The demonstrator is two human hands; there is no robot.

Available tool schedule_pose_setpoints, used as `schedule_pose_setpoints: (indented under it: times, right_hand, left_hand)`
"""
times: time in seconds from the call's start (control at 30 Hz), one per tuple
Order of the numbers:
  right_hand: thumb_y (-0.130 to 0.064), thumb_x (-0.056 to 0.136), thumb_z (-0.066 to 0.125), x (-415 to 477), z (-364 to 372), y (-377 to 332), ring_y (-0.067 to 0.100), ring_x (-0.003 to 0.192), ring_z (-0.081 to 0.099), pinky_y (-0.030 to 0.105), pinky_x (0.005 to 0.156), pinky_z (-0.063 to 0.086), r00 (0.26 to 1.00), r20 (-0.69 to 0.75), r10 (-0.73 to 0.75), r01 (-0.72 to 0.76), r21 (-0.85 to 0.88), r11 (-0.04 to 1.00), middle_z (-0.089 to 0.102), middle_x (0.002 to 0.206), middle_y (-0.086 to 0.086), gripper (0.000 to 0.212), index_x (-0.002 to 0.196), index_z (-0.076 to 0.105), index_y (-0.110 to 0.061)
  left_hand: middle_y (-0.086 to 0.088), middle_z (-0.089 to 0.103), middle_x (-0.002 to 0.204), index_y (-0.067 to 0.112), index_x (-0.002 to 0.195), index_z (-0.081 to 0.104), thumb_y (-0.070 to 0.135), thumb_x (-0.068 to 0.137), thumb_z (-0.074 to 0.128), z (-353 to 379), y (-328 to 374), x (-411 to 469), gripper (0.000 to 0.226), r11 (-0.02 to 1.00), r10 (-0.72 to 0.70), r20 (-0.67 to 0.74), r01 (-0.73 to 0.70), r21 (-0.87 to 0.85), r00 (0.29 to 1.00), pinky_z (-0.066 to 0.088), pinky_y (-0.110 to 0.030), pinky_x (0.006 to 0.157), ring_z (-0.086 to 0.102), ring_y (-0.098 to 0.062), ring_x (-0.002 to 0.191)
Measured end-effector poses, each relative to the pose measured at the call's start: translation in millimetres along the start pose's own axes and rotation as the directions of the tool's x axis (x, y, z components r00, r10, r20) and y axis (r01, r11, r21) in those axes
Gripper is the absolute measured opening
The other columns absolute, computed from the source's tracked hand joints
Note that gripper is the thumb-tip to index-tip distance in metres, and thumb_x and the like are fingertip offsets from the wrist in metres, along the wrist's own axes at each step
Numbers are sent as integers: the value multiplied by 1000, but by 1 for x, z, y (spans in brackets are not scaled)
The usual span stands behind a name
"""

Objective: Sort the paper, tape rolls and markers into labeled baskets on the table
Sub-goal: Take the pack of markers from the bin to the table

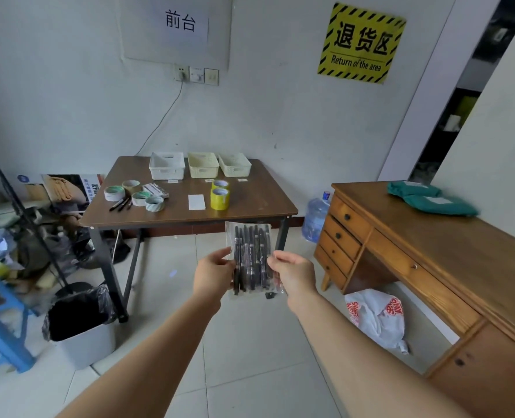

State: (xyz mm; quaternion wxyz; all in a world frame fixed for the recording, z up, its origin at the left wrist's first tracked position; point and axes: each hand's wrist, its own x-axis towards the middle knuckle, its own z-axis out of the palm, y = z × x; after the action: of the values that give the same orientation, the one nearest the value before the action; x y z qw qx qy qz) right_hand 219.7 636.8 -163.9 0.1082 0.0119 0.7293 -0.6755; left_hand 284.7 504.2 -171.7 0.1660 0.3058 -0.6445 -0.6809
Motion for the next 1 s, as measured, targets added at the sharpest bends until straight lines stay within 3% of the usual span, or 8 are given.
schedule_pose_setpoints:
  times: [0.2,0.33,0.47,0.77,1.0]
  right_hand:
    - [-9,84,72,83,27,-18,11,81,65,18,62,52,1000,-22,18,-17,26,1000,69,98,1,29,112,71,-10]
    - [-7,82,73,134,41,-23,21,89,70,32,75,60,999,-24,45,-43,61,997,72,104,8,28,110,71,-9]
    - [-7,83,73,186,52,-29,19,75,66,24,58,53,999,-23,48,-47,33,998,72,102,10,26,108,72,-10]
    - [-8,85,70,327,67,-61,14,69,64,22,55,51,998,60,25,-24,-13,1000,71,93,3,25,110,71,-10]
    - [-8,84,72,428,81,-77,18,86,68,21,56,51,995,94,23,-20,-34,999,71,108,6,27,111,71,-12]
  left_hand:
    - [-12,67,95,11,134,54,2,93,52,21,20,90,43,1000,-18,30,17,11,999,58,-42,80,65,-25,81]
    - [-12,65,94,11,134,53,1,93,51,36,31,136,42,1000,-31,45,30,8,999,58,-40,77,63,-26,80]
    - [-8,65,87,11,134,53,0,93,50,54,38,186,43,999,-38,52,37,19,998,56,-36,71,63,-24,75]
    - [-6,63,86,11,131,57,1,93,51,111,67,307,40,1000,-4,6,4,-5,1000,55,-31,62,63,-26,78]
    - [-1,62,77,13,128,59,-1,93,49,150,88,386,39,1000,-1,-37,2,15,999,55,-28,62,59,-18,68]
